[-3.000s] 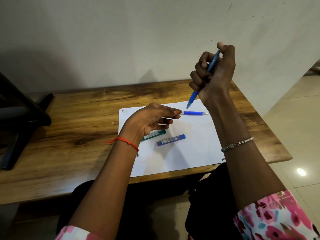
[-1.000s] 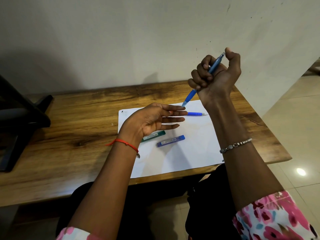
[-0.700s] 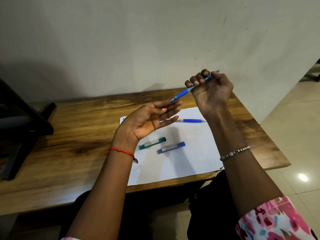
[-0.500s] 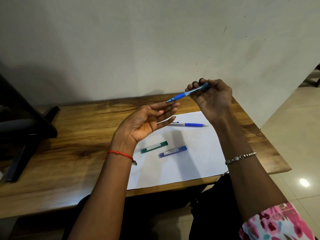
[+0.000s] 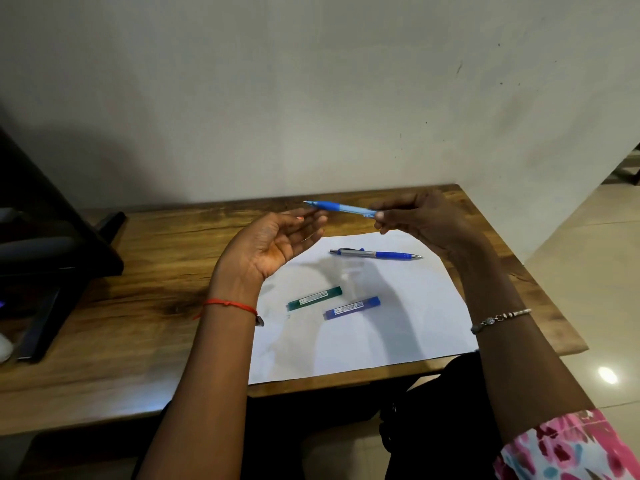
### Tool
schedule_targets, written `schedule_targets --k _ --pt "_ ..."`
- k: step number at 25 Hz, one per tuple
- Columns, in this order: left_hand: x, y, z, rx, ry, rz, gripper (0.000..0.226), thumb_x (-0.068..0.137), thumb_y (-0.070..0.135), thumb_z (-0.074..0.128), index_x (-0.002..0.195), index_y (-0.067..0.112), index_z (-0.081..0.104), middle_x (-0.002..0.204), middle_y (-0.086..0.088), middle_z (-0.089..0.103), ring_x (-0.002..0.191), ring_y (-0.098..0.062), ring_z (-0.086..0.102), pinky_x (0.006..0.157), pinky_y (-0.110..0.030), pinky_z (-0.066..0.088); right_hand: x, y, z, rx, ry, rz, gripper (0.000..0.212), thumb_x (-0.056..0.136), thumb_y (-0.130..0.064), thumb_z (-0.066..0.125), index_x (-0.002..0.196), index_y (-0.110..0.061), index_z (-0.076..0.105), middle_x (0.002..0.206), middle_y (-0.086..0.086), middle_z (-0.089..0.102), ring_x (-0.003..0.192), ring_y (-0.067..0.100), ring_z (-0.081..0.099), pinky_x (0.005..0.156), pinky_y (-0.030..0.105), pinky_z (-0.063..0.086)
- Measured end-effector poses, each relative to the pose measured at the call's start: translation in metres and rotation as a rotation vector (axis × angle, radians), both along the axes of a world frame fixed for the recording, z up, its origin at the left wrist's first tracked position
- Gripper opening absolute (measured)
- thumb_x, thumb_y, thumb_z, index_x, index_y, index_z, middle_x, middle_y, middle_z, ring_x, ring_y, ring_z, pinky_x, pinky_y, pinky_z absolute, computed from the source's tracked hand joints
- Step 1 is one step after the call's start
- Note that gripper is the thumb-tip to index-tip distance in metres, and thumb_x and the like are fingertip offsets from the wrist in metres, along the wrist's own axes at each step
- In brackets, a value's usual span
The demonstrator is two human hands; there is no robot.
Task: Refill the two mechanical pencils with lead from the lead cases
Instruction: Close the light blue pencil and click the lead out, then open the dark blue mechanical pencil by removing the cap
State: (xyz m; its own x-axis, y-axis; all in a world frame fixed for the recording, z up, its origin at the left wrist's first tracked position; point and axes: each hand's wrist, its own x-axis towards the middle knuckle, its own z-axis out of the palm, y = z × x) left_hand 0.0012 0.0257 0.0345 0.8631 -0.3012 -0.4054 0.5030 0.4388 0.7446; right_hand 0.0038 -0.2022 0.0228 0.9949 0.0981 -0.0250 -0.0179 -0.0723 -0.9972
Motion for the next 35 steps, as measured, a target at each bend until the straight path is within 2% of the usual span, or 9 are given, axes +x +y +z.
schedule_targets --k 5,8,11,14,16,19,23,29,35 --pt "-0.001 0.000 -0.007 0.474 0.053 -0.008 0.026 0.092 -0.003 0.035 0.079 0.000 0.057 0.069 -0.010 0.067 0.068 -0.017 0.063 0.052 -0.025 0.055 0.008 0.008 -0.010 -0.411 -0.079 -0.112 0.025 0.078 -0.001 0.070 0.104 0.002 0.069 0.082 0.008 0.067 0.063 0.003 0.054 0.054 0.003 0.040" --pt "-0.002 -0.002 -0.010 0.761 0.016 -0.039 0.020 0.093 0.001 0.041 0.081 0.000 0.056 0.079 -0.011 0.062 0.068 -0.016 0.059 0.066 -0.030 0.053 0.011 0.008 -0.021 -0.537 -0.066 -0.120 0.023 0.079 -0.002 0.070 0.101 0.002 0.071 0.088 0.013 0.069 0.066 0.005 0.052 0.054 0.001 0.036" --pt "-0.003 -0.007 -0.011 0.921 -0.014 -0.073 0.018 0.094 0.004 0.043 0.102 -0.003 0.058 0.093 -0.015 0.061 0.079 -0.020 0.060 0.079 -0.034 0.050 0.016 0.008 -0.032 -0.666 -0.060 -0.081 0.020 0.080 -0.005 0.070 0.099 -0.002 0.073 0.095 0.015 0.072 0.067 0.005 0.054 0.056 0.002 0.037" --pt "-0.006 -0.010 -0.010 0.956 -0.026 -0.117 0.021 0.094 0.006 0.046 0.110 -0.004 0.056 0.098 -0.015 0.062 0.087 -0.021 0.060 0.078 -0.032 0.049 0.020 0.009 -0.043 -0.776 -0.061 -0.045 0.017 0.081 -0.012 0.070 0.097 -0.011 0.075 0.100 0.008 0.072 0.092 0.018 0.061 0.086 0.027 0.047" --pt "-0.006 -0.010 -0.011 0.969 -0.029 -0.124 0.024 0.093 0.006 0.046 0.113 -0.004 0.056 0.098 -0.015 0.062 0.086 -0.021 0.060 0.077 -0.031 0.049 0.020 0.011 -0.047 -0.832 -0.048 -0.060 0.015 0.082 -0.019 0.069 0.095 -0.020 0.075 0.104 0.003 0.070 0.112 0.026 0.051 0.101 0.050 0.037" --pt "-0.006 -0.010 -0.012 0.968 -0.031 -0.120 0.023 0.094 0.006 0.046 0.111 -0.004 0.057 0.097 -0.014 0.062 0.079 -0.019 0.060 0.074 -0.032 0.050 0.016 0.015 -0.044 -0.959 -0.012 -0.037 0.018 0.086 -0.024 0.064 0.103 -0.022 0.072 0.114 0.002 0.063 0.123 0.027 0.033 0.094 0.043 0.026" --pt "-0.006 -0.012 -0.013 0.973 -0.039 -0.120 0.022 0.093 0.006 0.047 0.110 -0.004 0.058 0.091 -0.014 0.063 0.068 -0.014 0.057 0.072 -0.032 0.051 0.014 0.016 -0.039 -1.001 -0.015 -0.003 0.021 0.087 -0.022 0.063 0.106 -0.020 0.071 0.117 0.005 0.060 0.124 0.029 0.030 0.095 0.043 0.026" --pt "-0.007 -0.014 -0.012 0.972 -0.036 -0.135 0.024 0.092 0.006 0.049 0.113 -0.004 0.057 0.098 -0.015 0.063 0.085 -0.020 0.060 0.080 -0.033 0.050 0.013 0.012 -0.036 -0.966 -0.013 -0.017 0.023 0.086 -0.022 0.065 0.108 -0.019 0.070 0.119 0.005 0.062 0.127 0.029 0.031 0.103 0.047 0.023" --pt "-0.006 -0.016 -0.012 0.980 -0.048 -0.141 0.024 0.092 0.006 0.050 0.113 -0.004 0.057 0.096 -0.014 0.062 0.071 -0.016 0.059 0.076 -0.031 0.049 0.015 0.011 -0.034 -0.861 -0.045 -0.067 0.011 0.073 -0.017 0.076 0.084 -0.015 0.077 0.084 0.002 0.064 0.110 0.032 0.049 0.096 0.054 0.039"
